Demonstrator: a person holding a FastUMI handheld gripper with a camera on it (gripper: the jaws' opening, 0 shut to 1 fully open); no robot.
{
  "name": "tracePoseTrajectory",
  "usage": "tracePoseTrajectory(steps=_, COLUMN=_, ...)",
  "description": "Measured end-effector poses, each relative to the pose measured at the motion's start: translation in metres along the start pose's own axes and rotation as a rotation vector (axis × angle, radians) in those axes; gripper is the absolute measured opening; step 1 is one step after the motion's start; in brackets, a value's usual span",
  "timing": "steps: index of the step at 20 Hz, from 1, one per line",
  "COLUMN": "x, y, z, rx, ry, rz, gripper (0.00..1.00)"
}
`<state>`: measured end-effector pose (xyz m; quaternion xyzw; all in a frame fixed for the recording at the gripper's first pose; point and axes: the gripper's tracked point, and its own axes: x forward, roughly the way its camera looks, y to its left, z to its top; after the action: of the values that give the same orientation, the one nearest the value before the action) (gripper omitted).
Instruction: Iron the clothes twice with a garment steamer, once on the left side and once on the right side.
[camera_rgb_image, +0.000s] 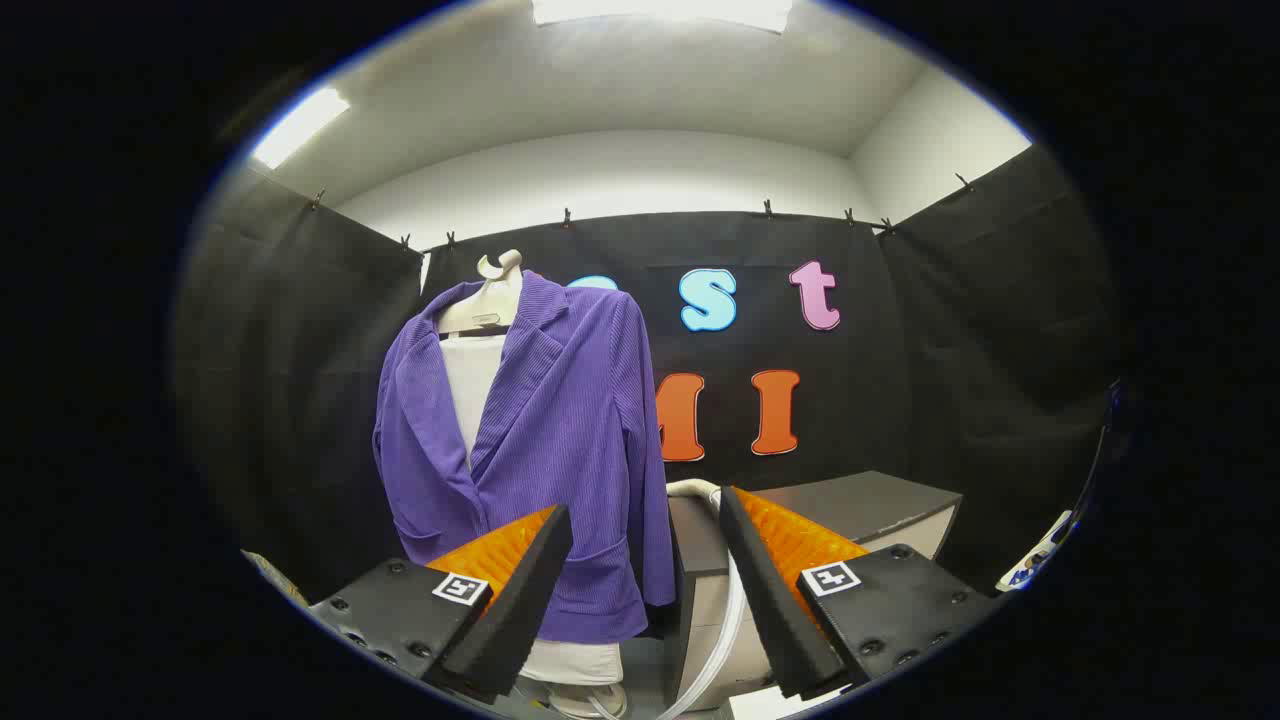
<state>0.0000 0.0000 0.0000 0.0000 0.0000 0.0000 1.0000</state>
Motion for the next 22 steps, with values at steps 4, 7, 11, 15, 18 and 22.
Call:
tracePoseTrajectory(steps=4, x=-0.001, y=0.000, z=0.000, rx=-0.001, ry=0.002, rz=0.001, gripper=0.98)
tracePoseTrajectory(steps=7, x=-0.001, y=0.001, z=-0.001, rx=-0.002, ry=0.003, rz=0.001, gripper=0.98)
tracePoseTrajectory(steps=11, x=0.000, y=0.001, z=0.000, rx=-0.004, ry=-0.001, rz=-0.003, gripper=0.98)
tracePoseTrajectory(steps=15, x=0.002, y=0.005, z=-0.001, rx=-0.006, ry=0.005, rz=-0.004, gripper=0.98)
tracePoseTrajectory(steps=18, x=0.002, y=0.008, z=-0.001, rx=-0.010, ry=0.006, rz=-0.008, gripper=0.98)
tracePoseTrajectory(steps=22, x=0.004, y=0.012, z=0.000, rx=-0.006, ry=0.002, rz=-0.022, gripper=0.98)
